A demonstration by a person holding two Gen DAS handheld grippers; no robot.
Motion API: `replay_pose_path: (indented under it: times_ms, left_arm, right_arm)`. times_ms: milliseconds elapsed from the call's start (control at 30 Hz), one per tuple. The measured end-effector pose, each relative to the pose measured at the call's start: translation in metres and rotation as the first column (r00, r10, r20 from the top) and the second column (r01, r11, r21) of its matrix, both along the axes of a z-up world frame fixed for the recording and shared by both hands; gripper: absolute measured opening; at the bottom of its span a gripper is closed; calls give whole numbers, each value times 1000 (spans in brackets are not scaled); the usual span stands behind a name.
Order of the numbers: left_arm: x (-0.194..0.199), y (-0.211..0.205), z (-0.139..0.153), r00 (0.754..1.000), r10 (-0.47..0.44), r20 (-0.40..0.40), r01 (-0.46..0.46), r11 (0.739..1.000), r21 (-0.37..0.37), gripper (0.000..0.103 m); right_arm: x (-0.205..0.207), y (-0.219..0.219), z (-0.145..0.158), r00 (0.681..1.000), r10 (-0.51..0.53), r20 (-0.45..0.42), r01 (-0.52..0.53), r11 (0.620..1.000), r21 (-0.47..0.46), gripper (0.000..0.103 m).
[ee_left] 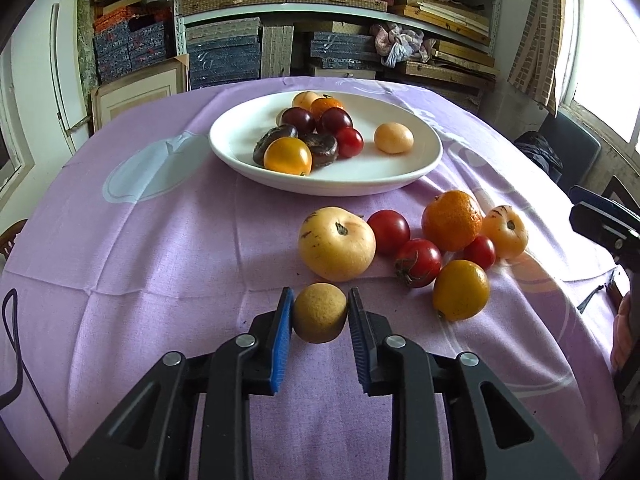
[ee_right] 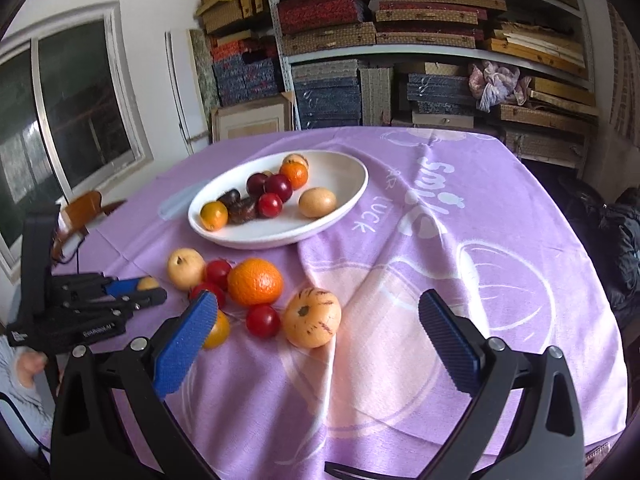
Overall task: Organize fruits
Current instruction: 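Grasp the striped pale yellow fruit with the right tool while the left tool holds the tan fruit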
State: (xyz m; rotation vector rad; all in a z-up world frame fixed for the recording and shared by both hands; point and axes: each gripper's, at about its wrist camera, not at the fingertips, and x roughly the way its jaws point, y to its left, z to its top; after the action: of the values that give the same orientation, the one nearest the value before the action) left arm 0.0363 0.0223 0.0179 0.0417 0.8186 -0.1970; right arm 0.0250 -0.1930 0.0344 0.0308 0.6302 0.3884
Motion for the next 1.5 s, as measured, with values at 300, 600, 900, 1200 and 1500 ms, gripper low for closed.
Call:
replay_pose_path:
  times_ms: [300, 600, 900, 1200, 1500]
  left_arm:
    - [-1, 0, -1, 1000, -7, -5, 7, 1000, 1, 27]
    - [-1, -2, -4, 1000, -17, -17, 17, 1000, 1, 27]
    - [2, -2, -6, 999, -17, -32, 17, 1000, -1, 27]
    - [3, -1, -7, 999, -16, -42, 15, 1000, -8, 27]
    - [-3, -1, 2, 1000, -11, 11, 11, 1000, -8, 27]
  right_arm:
    - [16, 13, -18, 999, -15, -38, 11, 993, -117, 67]
    - [34, 30, -29, 998, -2, -63, -10, 982, -188, 58]
    - [42, 41, -34, 995, 25, -92, -43, 977, -210, 56]
    - [47, 41, -39, 990, 48, -136, -73, 980, -184, 44]
    - [37, 34, -32, 995, 38, -89, -51, 986, -158, 44]
